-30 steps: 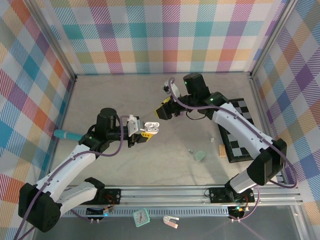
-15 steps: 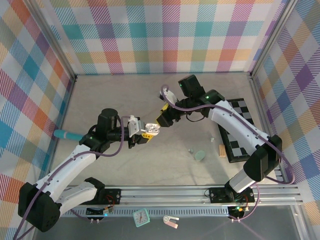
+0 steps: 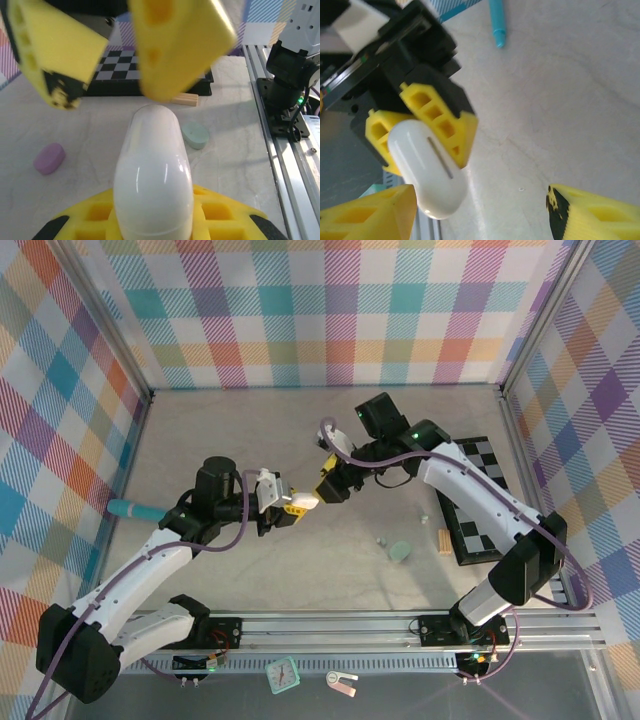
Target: Insert the wireless bluetooth earbuds into the charging case
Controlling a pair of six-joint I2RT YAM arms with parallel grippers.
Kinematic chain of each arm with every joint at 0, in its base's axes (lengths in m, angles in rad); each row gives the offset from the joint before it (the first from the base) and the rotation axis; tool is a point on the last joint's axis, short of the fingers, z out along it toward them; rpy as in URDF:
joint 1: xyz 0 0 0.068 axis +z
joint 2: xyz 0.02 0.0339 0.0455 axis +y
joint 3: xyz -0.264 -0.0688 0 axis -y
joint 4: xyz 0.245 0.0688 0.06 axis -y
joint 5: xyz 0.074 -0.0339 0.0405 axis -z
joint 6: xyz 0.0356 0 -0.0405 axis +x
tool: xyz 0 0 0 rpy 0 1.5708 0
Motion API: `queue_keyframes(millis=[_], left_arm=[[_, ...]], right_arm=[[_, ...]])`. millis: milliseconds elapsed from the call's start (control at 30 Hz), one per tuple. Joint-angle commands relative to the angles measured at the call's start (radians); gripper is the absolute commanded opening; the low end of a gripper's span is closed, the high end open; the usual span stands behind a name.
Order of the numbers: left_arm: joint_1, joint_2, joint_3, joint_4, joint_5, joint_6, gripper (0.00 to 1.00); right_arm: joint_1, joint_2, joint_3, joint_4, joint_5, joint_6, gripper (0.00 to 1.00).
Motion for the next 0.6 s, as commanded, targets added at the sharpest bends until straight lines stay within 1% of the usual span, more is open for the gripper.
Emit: queue_keyframes(millis=[0,100,200,267,333,400,533,567], left_arm=[[-0.001,-0.001,0.015,0.071,0.010,-0.003,0.00],[0.000,-0.002,0.014,0.069,0.018,-0.003,0.00],[0.000,-0.008,0.013,0.058,0.040,0.011,0.00],[-0.002,-0.009,0.020,0.047,0.070,0.015,0.01],[-0.002,-0.006,0.026,0.040,0.104,0.019,0.01],[-0.001,-0.002,0.031,0.037,0.125,0.017,0.00],[-0.002,-0.003,0.031,0.036,0.137,0.018,0.01],[-0.002,-0.001,0.031,0.035,0.139,0.016,0.00]], right_arm=[[0.011,-0.039,-0.002,-0.051,-0.028,-0.044,0.70],[0.011,-0.075,-0.038,-0.001,-0.010,-0.061,0.70],[0.012,-0.133,-0.121,0.089,-0.039,-0.134,0.74],[0.026,-0.171,-0.186,0.160,-0.046,-0.235,0.75],[0.053,-0.193,-0.232,0.219,-0.005,-0.300,0.76],[0.064,-0.191,-0.239,0.241,-0.007,-0.345,0.76],[0.075,-0.172,-0.236,0.273,-0.014,-0.389,0.70],[0.076,-0.165,-0.233,0.280,-0.011,-0.386,0.66]])
